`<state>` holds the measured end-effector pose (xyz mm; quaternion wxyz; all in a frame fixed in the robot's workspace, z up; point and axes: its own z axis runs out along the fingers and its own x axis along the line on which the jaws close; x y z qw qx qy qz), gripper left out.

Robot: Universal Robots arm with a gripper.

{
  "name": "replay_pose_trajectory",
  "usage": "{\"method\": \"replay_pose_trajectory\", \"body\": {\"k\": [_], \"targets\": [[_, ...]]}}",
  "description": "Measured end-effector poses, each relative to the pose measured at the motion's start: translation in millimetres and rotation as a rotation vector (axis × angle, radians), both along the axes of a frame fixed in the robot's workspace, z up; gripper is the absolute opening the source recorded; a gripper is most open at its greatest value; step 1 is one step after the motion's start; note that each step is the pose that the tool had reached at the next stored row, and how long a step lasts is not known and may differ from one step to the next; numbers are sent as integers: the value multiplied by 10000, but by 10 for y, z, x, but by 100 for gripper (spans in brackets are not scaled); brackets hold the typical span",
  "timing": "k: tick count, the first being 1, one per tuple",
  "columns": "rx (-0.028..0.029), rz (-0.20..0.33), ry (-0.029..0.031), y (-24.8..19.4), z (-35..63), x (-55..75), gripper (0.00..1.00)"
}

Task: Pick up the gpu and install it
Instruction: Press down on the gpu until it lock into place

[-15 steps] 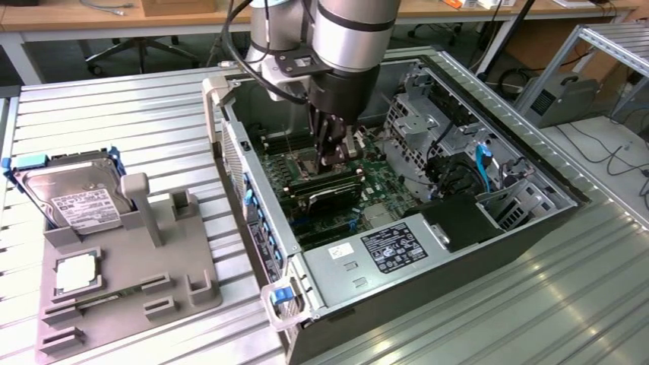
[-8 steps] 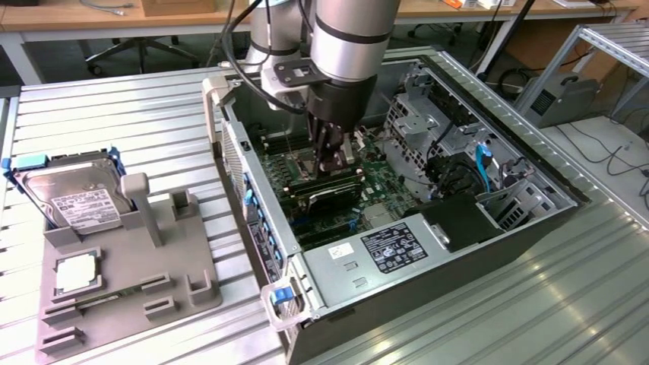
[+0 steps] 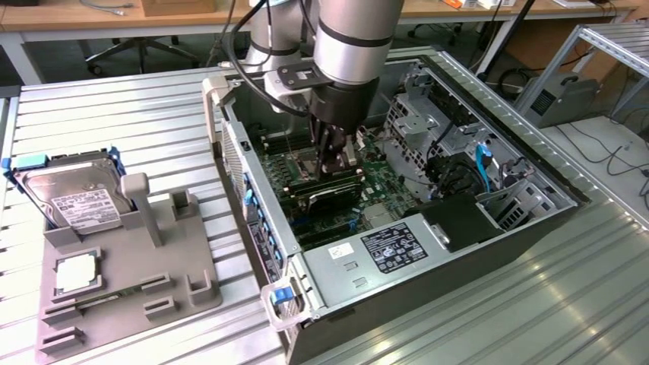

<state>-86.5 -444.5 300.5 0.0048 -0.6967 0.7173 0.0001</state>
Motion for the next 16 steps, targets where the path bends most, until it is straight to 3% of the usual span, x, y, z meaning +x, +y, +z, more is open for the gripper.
{"method": "replay_pose_trajectory", "body": {"k": [8, 16], "targets": [[0, 0, 0, -3, -13, 2, 11], [0, 0, 0, -3, -138, 2, 11]]}}
